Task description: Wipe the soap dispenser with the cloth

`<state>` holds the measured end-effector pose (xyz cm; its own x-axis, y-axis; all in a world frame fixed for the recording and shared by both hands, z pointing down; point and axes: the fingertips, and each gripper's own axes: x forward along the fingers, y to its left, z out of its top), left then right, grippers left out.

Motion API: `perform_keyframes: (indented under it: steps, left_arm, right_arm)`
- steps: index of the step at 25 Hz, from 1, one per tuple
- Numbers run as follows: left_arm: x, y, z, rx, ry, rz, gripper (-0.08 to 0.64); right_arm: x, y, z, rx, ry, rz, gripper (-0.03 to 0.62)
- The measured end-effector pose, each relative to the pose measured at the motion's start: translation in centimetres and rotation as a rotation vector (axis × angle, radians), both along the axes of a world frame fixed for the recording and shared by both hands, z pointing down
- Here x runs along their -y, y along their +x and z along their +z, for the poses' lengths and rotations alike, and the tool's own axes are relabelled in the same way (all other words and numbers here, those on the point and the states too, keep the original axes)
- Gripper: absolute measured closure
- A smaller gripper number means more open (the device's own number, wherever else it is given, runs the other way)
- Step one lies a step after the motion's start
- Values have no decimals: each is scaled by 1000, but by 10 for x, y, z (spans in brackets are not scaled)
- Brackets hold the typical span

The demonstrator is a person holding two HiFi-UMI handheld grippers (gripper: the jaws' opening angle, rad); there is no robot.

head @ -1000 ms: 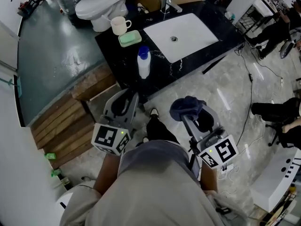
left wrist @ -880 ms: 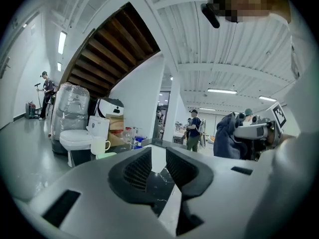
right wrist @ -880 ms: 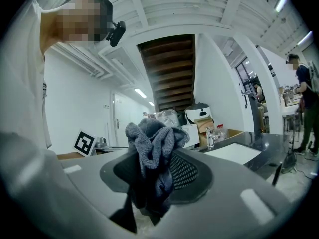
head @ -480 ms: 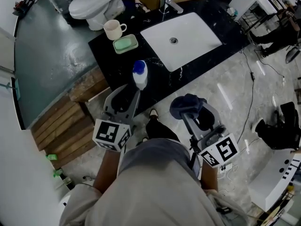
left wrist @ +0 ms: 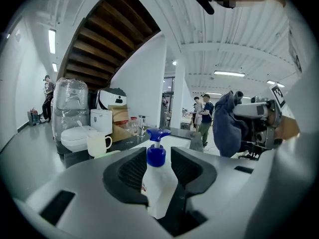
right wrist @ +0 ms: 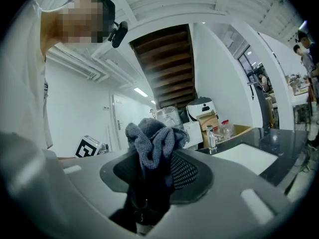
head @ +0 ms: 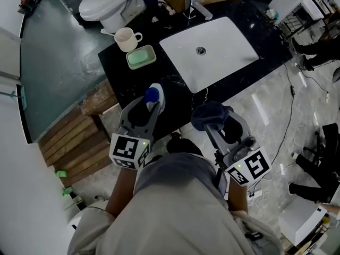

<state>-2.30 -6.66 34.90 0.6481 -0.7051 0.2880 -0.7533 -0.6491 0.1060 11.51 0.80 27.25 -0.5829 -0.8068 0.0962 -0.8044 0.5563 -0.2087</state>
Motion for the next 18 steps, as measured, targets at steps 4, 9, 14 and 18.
perform_keyframes:
  steps: [4,9,14,18]
  left_arm:
    - [13,5,-4,30,29,-26,425]
    - [23,10,-4,50,51,-41,425]
    - [24,12,-6,50,65,-59,426]
    - [25,15,-9,28,81,-52,430]
  right_arm:
    - [22,6,2,16,11,-35,443]
    - [37,7,7,43,13,-71,443]
    - [44,3,10,56,5,-111,443]
    - [46,1,11,62,3,-124,443]
